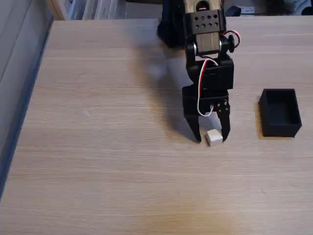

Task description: Pick a white block and place it in the black box.

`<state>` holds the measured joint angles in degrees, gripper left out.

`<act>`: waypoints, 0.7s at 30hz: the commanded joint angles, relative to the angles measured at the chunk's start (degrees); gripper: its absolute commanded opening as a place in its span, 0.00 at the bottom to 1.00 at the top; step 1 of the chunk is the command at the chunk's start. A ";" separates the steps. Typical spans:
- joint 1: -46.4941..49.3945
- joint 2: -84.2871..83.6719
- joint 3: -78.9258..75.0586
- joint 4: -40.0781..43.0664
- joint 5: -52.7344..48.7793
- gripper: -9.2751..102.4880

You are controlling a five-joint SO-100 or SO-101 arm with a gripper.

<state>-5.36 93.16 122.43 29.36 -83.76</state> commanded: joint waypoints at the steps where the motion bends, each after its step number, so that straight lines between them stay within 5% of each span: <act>1: 0.26 -0.09 -2.46 0.70 -1.14 0.20; 3: 0.18 -0.18 -2.72 0.70 -0.62 0.08; 21: -2.29 15.29 4.75 8.79 -2.37 0.08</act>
<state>-6.24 102.48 126.12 36.39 -86.04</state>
